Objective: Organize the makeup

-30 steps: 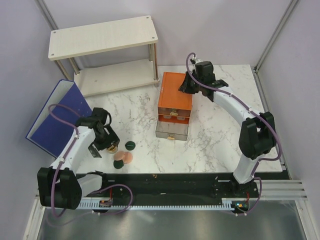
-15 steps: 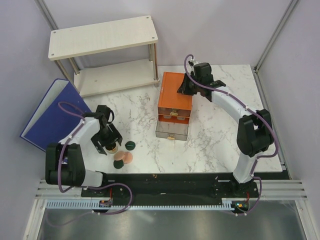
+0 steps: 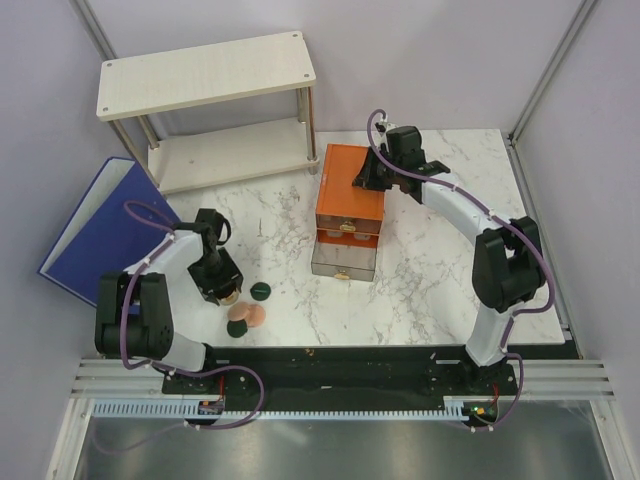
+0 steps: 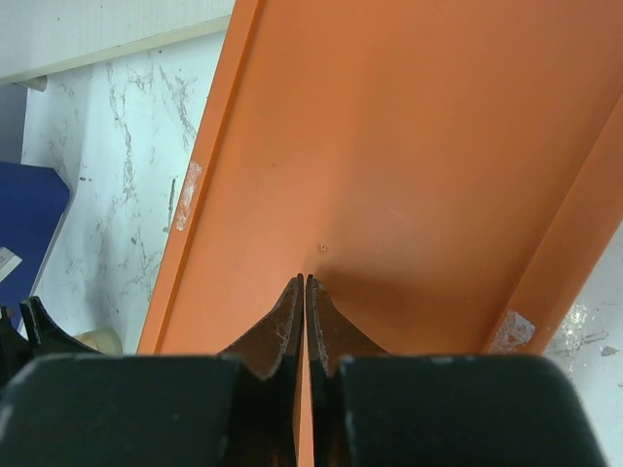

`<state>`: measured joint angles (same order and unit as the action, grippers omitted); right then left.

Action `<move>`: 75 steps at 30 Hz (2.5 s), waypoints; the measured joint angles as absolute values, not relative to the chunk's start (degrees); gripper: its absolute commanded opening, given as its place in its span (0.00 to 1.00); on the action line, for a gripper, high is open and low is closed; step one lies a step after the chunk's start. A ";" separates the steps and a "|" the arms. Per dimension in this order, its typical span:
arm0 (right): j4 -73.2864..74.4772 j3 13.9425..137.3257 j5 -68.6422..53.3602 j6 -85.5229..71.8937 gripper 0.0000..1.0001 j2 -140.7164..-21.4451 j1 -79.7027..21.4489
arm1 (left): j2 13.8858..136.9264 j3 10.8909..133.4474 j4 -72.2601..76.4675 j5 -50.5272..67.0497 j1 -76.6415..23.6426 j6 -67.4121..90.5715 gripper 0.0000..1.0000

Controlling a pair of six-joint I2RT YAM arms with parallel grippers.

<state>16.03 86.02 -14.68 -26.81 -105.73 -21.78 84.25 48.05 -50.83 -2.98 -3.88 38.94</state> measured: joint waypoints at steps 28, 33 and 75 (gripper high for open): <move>13.69 85.12 -15.79 -28.51 0.09 -106.21 -21.78 | 91.70 83.94 -52.07 -0.99 -35.99 38.28 0.02; 12.47 84.53 -16.34 -28.77 0.10 -106.26 -21.78 | 100.31 88.20 -52.18 -1.15 -41.36 38.81 0.02; 4.89 80.42 -18.98 -31.59 0.14 -105.91 -21.61 | 110.96 95.83 -54.57 0.56 -43.24 39.40 0.70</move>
<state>4.89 80.42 -18.98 -31.59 -105.91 -21.61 110.96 95.83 -54.57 0.56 -43.24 39.40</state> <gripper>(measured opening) 0.138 0.700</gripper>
